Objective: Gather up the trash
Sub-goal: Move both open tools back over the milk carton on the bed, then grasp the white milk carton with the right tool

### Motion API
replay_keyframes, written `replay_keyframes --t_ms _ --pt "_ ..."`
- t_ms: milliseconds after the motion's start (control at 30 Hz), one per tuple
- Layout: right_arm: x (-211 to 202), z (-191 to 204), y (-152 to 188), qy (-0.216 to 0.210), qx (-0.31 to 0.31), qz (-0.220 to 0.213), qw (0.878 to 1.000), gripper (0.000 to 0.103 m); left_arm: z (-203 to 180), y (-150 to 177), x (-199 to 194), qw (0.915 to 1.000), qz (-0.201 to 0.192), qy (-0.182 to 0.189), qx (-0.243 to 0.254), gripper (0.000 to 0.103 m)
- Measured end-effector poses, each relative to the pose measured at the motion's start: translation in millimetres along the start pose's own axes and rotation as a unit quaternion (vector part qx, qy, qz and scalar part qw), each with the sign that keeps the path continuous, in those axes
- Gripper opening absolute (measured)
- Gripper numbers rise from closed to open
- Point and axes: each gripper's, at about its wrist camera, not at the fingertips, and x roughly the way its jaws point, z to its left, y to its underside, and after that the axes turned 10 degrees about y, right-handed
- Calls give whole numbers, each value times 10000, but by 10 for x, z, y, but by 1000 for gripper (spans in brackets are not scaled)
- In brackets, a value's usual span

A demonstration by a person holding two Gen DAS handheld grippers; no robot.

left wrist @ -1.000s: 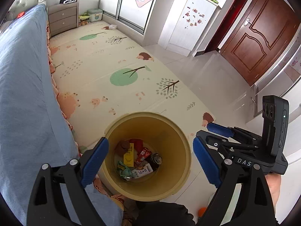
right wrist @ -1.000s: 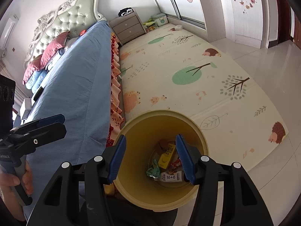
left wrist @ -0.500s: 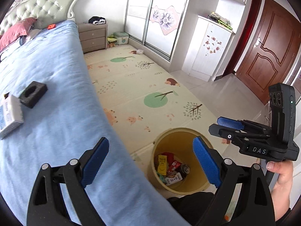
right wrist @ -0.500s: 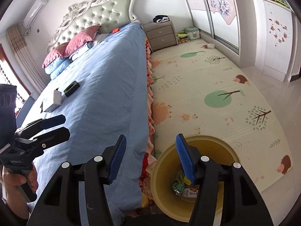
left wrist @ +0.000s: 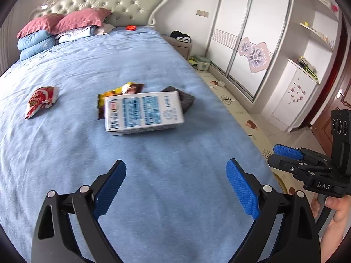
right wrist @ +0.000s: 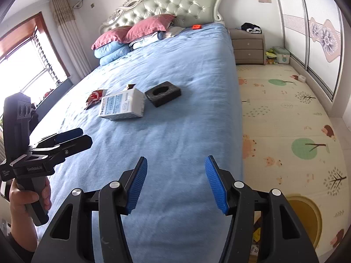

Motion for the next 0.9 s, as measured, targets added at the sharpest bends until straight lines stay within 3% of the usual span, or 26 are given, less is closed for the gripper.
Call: replay_keyframes --t_ms 233,433,700,900 --pt "330 665 -229 -203 -645 -37 9977 54 578 13 -72 9989 -99 -323 -338 92" --pt "588 1136 -448 121 -1699 -242 9851 53 926 -26 12 9982 15 -494 -345 93" --pt "956 1516 -618 656 -3375 -385 9382 53 1072 -231 147 9996 91 -227 153 94" --pt "1123 1714 -626 739 -4625 -285 8830 56 1158 -333 311 9984 340 43 447 95"
